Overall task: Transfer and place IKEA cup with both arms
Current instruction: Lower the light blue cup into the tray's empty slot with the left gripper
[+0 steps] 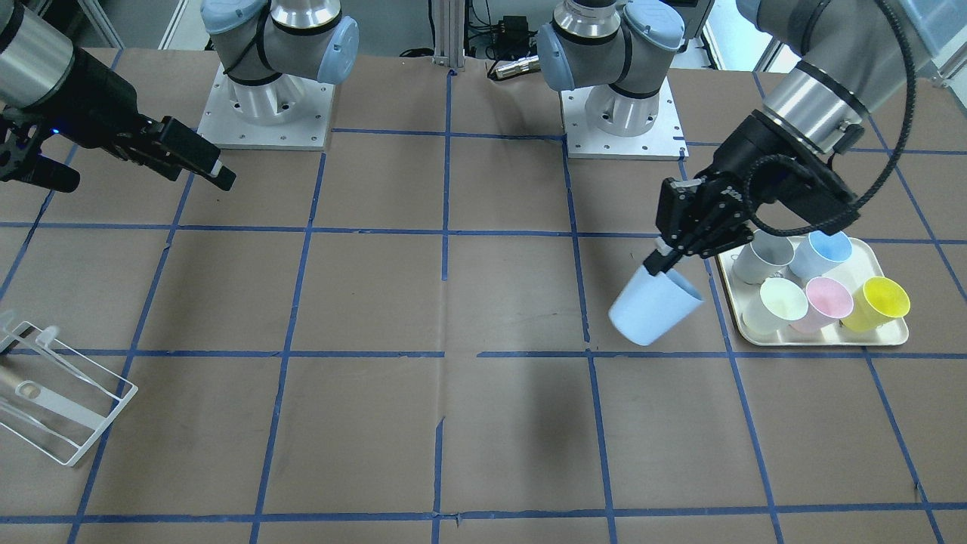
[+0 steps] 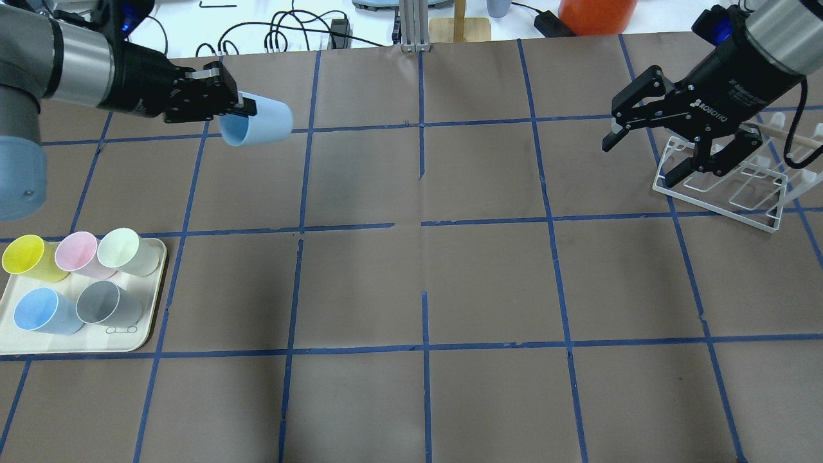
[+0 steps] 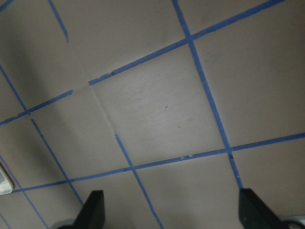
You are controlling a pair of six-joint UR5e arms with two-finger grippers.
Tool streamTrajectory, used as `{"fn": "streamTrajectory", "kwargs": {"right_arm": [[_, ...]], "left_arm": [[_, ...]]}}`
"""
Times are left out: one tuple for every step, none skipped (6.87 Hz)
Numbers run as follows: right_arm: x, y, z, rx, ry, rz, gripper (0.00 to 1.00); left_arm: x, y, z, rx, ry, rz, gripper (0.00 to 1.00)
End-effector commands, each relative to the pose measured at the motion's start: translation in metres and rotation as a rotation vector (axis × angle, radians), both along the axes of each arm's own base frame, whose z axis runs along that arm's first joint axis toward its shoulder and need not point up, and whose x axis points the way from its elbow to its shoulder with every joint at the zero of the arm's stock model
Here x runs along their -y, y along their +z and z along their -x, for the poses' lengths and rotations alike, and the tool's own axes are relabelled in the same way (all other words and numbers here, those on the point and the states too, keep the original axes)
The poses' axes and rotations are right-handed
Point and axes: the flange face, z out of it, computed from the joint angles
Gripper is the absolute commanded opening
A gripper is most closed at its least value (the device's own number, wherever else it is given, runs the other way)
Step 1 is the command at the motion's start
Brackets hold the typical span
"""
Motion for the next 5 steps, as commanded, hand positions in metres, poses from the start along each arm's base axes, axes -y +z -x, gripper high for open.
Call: {"fn": "streamTrajectory", "kwargs": {"right_arm": [[-0.007, 0.009, -0.052, -0.236, 0.054, 0.005, 1.00], [-0.008, 0.012, -0.076, -0.266, 0.040, 0.042, 1.00], [-0.011, 0.006, -0.083, -0.332, 0.077, 0.038, 1.00], [-0.010, 0.003, -0.084, -0.338, 0.085, 0.034, 1.00], [-0.010, 0.002, -0.085, -0.341, 0.089, 0.042, 1.00]], "left_arm": [[-0.009, -0.015, -0.094, 0.376, -0.045, -0.114, 0.00], [-0.023, -0.016, -0.140, 0.460, -0.089, -0.160, 0.00], [-0.036, -0.017, -0.185, 0.542, -0.112, -0.198, 0.00], [-0.045, -0.021, -0.217, 0.571, -0.139, -0.222, 0.00], [-0.058, -0.021, -0.250, 0.616, -0.183, -0.245, 0.00]]}}
